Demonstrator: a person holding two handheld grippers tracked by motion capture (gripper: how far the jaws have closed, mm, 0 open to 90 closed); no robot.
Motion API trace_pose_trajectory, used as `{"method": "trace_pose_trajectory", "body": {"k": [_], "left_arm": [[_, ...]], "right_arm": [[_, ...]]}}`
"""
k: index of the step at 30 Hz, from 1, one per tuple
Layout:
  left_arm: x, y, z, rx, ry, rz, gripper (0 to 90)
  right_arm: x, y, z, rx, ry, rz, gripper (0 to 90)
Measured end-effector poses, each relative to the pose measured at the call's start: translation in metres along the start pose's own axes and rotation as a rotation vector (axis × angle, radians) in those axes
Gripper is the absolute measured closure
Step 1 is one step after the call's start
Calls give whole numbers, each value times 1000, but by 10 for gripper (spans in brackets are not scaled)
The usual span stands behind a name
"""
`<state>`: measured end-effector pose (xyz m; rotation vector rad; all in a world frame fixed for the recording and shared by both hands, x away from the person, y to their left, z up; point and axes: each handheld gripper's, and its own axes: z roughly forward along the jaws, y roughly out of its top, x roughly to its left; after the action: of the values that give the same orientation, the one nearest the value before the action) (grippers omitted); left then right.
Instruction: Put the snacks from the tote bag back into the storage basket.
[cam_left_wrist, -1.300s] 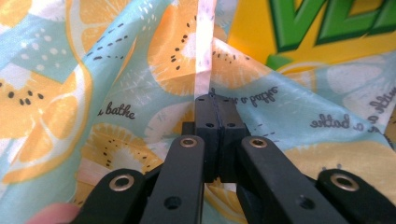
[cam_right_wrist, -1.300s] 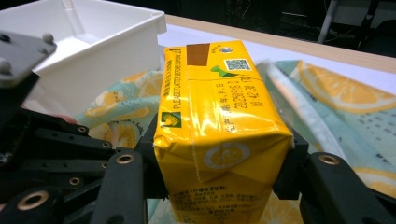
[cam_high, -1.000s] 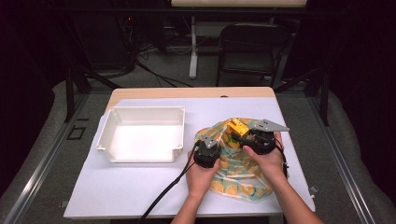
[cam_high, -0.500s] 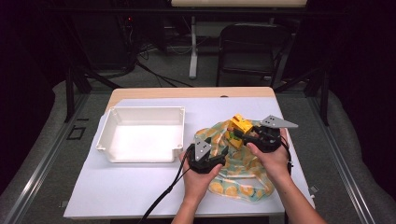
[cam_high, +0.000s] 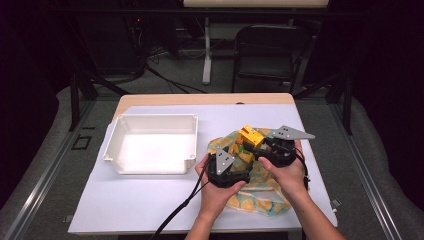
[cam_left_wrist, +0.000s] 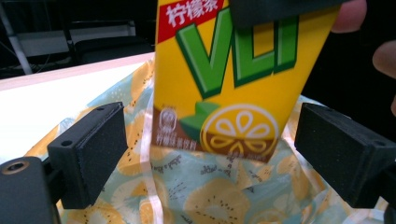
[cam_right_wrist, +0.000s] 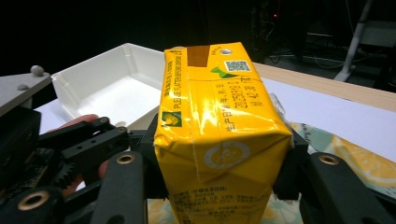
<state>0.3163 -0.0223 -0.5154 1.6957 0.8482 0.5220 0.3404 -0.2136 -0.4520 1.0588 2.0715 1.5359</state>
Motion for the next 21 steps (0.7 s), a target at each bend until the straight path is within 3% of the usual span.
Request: {"method": "trace_pose_trajectory", "body": {"k": [7, 21], "left_arm": [[0, 4, -3, -6, 4, 1, 152], [0, 5, -3, -2, 7, 2, 224]], "right_arm": [[11, 0, 3, 9, 23, -9, 506], [18, -4, 9, 30, 55, -10, 505]]}}
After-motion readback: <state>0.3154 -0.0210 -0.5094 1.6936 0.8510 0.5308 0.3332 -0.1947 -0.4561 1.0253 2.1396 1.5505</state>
